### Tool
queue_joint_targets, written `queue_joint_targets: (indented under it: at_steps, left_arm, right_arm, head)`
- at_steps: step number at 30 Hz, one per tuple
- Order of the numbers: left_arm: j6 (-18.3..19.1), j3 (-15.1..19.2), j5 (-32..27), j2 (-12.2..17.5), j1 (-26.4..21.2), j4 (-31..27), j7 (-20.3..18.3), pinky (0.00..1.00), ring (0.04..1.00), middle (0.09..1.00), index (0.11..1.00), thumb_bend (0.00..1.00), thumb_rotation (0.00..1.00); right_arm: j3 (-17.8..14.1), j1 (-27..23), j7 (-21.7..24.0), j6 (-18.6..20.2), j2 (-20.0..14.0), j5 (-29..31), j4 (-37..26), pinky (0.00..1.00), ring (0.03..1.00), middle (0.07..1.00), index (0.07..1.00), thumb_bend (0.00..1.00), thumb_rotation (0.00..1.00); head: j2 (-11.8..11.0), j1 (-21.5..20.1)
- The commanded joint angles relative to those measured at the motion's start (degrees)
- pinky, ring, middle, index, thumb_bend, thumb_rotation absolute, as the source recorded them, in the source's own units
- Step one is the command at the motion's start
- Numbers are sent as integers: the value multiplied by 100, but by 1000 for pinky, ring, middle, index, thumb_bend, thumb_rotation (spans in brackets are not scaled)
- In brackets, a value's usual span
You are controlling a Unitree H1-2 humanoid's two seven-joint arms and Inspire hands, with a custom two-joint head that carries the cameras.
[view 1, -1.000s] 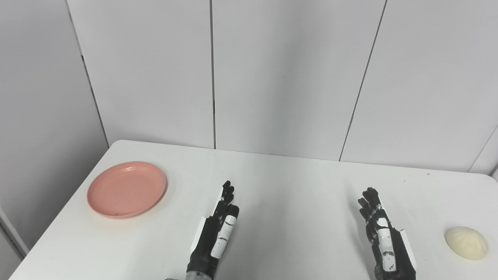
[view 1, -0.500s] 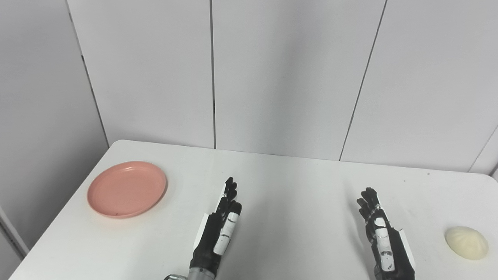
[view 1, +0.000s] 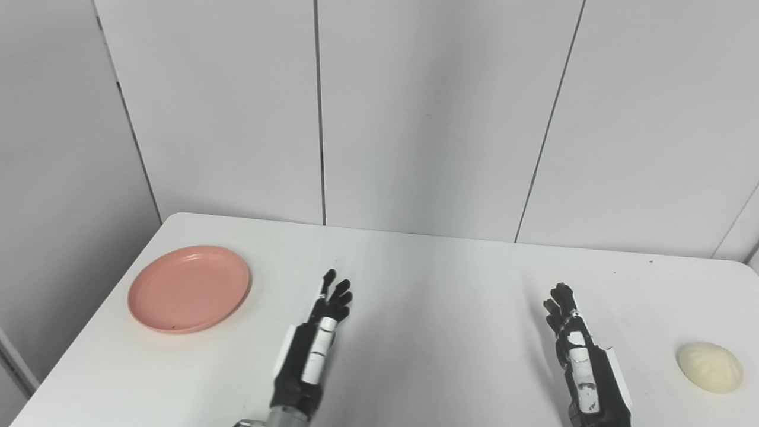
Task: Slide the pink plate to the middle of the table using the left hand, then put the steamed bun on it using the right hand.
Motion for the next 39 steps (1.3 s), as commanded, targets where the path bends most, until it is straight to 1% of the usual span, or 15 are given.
queue_joint_targets:
  at_steps: [1,2,4,7,9,12,13,15,19,23,26,31,35,36,39]
  left_arm:
    - [63,40,-119,176,-335,-341,-165,902,899,901,981,784,923]
    - [108,69,-148,294,-427,-397,-221,900,886,882,963,823,897]
    - [213,137,-271,518,-599,-464,-341,900,880,875,961,834,903]
    - [352,310,-438,787,-874,-494,-402,841,846,848,941,859,899]
    - [382,426,-474,882,-1001,-476,-376,817,840,845,933,873,890]
    - [363,620,-461,1036,-1214,-420,-329,816,845,843,929,869,891]
    - [342,686,-430,1123,-1300,-374,-319,823,851,847,929,863,902]
    - [332,774,-367,1229,-1407,-314,-304,822,856,856,889,859,949]
    - [399,1054,-451,1531,-1688,-79,-259,850,872,869,837,856,962]
    - [353,1258,-501,1779,-1871,231,-246,867,881,863,820,863,967]
    - [279,1405,-504,1935,-1984,483,-198,849,864,850,826,861,961]
    - [18,1731,-728,2300,-2204,1224,-286,793,835,830,855,834,961]
    - [-537,1919,-885,2593,-2420,2156,-442,772,823,824,863,845,933]
    - [-740,1960,-907,2705,-2509,2514,-497,770,821,823,867,845,932]
    - [-1204,2052,-984,2913,-2715,3289,-594,750,800,813,873,839,931]
  right_arm:
    - [89,389,-30,38,148,-44,261,1000,970,983,980,622,1000]
    - [91,386,-44,25,151,-83,264,1000,966,980,977,621,1000]
    - [92,386,-66,30,172,-141,249,991,958,973,972,617,1000]
    - [90,393,-89,55,208,-184,210,985,950,965,962,638,1000]
    - [91,397,-94,52,214,-221,201,979,947,964,962,641,1000]
    - [91,403,-65,46,206,-233,198,990,956,972,973,627,1000]
    - [92,408,-53,46,202,-230,193,992,956,973,975,619,1000]
    - [91,413,-42,45,196,-225,188,996,954,970,976,607,1000]
    - [85,418,-43,97,198,-214,175,1000,959,972,976,607,1000]
    - [77,414,-27,85,195,-178,199,1000,962,975,976,605,1000]
    - [76,398,-27,40,181,-196,256,997,959,973,977,604,1000]
    - [96,408,-39,97,175,-252,211,1000,965,976,980,589,1000]
    - [88,381,-46,65,176,-247,279,998,960,972,980,583,1000]
    - [89,381,-49,97,178,-250,264,998,960,971,980,584,1000]
    - [94,373,-53,108,173,-277,271,997,957,969,981,588,1000]
  head:
    - [6,-13]
    - [5,-13]
    - [-3,-24]
    - [0,-41]
    - [7,-56]
    - [19,-65]
    - [19,-65]
    - [21,-63]
    - [20,-66]
    - [25,-64]
    - [25,-64]
    - [29,-75]
    - [19,-74]
    - [14,-71]
    - [12,-72]
